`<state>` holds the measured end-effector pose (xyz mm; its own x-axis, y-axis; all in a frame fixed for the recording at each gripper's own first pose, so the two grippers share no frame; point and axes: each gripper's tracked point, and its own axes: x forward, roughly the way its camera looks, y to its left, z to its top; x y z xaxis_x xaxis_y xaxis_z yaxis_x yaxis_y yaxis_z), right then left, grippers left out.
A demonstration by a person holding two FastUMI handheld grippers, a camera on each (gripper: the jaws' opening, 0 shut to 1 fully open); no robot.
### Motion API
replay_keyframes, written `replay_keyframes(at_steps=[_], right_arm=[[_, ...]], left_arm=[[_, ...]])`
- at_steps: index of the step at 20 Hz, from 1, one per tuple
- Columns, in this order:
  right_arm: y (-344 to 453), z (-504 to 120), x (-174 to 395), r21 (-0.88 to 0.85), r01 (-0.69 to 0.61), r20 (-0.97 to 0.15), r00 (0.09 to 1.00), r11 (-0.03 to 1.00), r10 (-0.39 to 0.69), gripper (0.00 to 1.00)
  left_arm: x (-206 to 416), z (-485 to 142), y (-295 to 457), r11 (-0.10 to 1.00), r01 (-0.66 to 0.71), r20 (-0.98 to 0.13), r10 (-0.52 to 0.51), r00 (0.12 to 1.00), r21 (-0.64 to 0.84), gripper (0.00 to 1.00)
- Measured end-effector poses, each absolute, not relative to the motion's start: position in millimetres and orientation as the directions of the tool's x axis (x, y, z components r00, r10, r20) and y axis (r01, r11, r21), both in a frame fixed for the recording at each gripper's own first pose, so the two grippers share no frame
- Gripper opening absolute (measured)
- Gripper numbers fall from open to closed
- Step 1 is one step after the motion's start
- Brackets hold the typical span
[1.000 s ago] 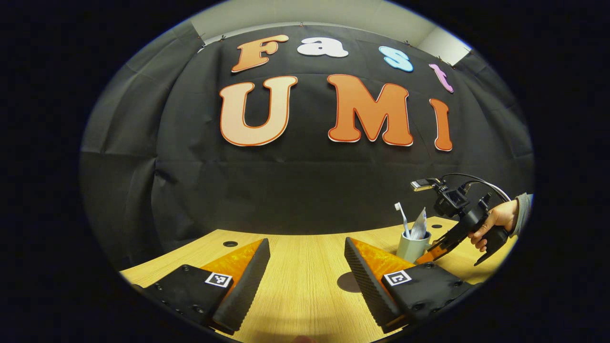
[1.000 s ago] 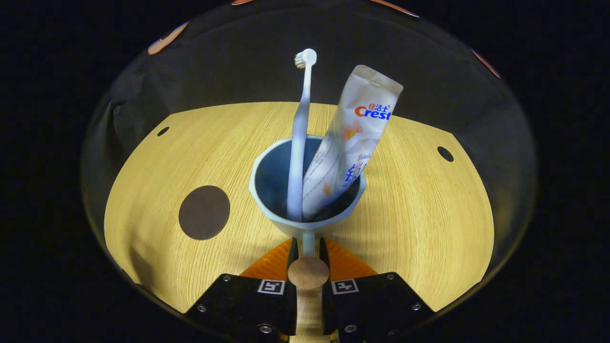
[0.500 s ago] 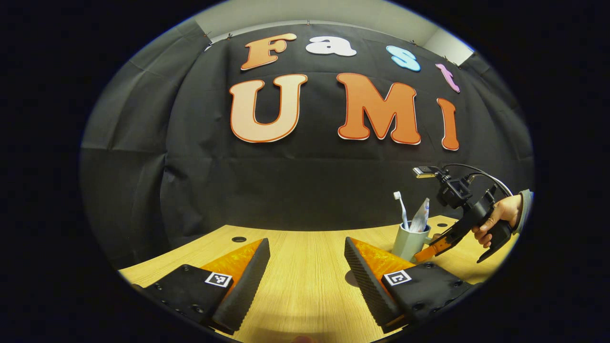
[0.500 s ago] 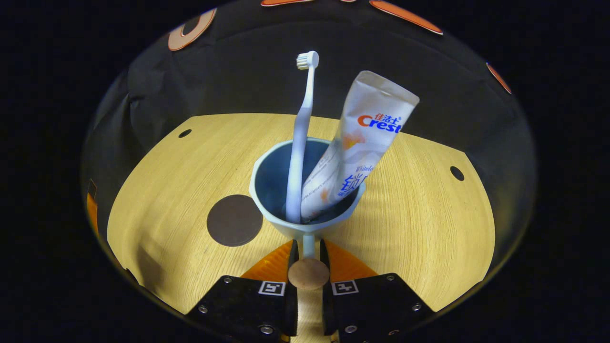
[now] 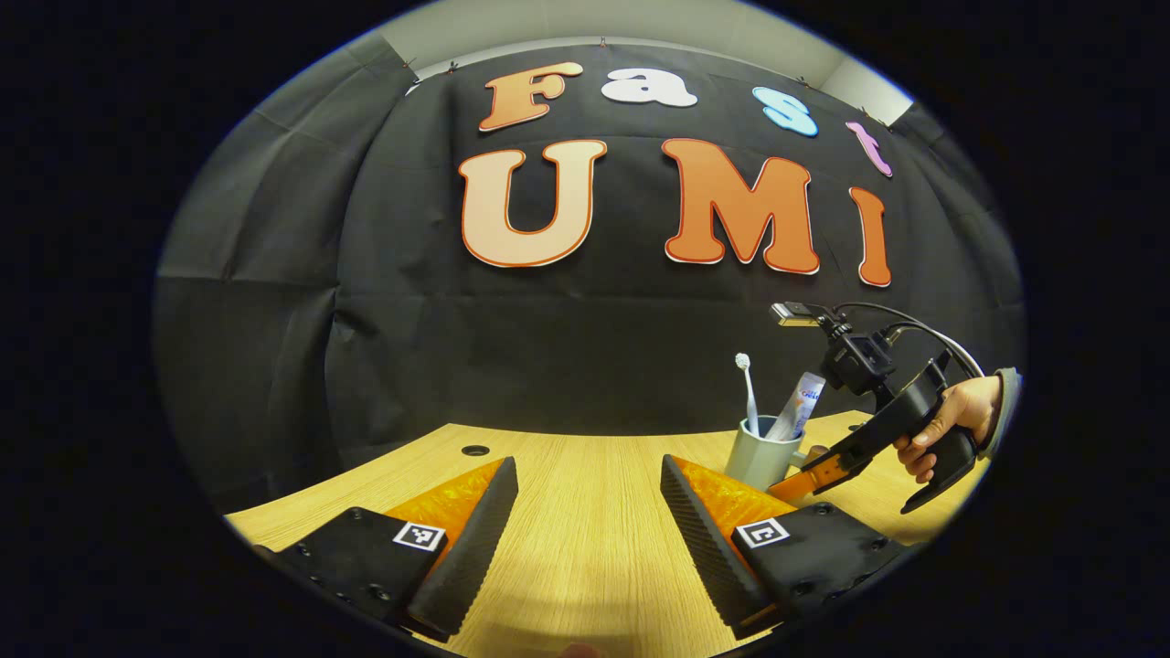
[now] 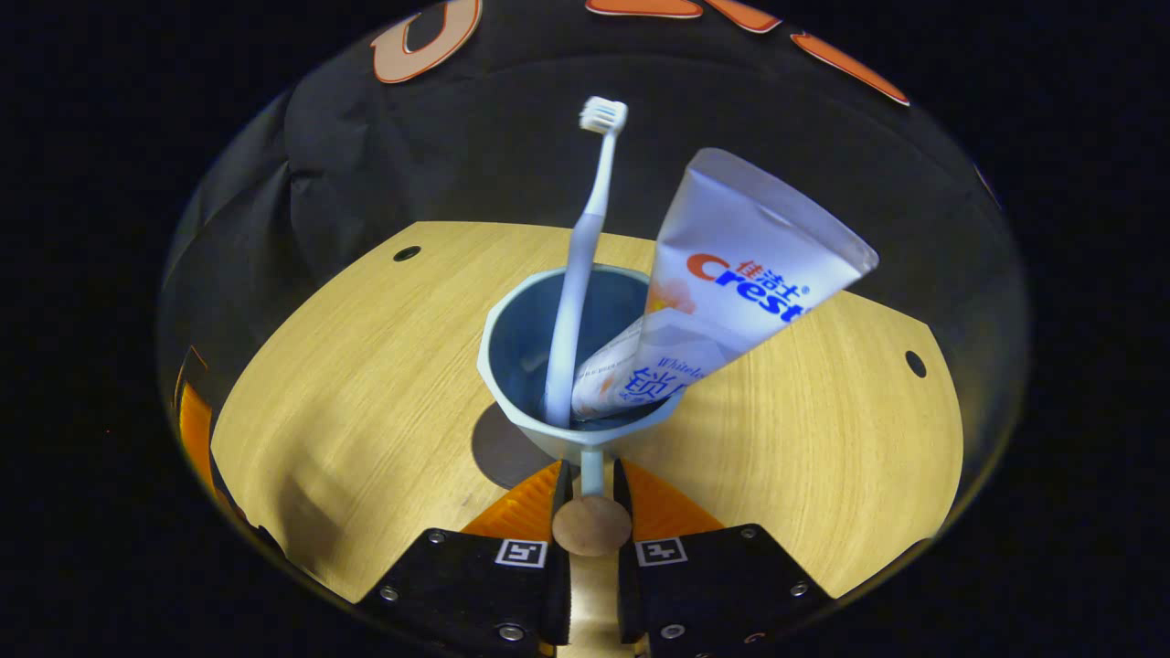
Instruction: Put the toothbrush and toothpaste on the desktop into the cup, then pick up the cup and place it on the coaster on the desktop.
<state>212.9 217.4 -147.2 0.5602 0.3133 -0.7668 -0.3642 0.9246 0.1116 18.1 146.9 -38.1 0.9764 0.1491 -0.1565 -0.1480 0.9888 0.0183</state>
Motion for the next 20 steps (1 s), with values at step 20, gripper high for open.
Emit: replay_keyframes(at_steps=[20], right_arm=[[220.0, -150.0, 218.4, 0.167, -0.443, -0.767, 0.503, 0.881, 0.399, 0.27]], left_arm=[[12.1, -53.9, 156.7, 0.985, -0.171, -0.184, 0.167, 0.969, -0.006, 0.99]])
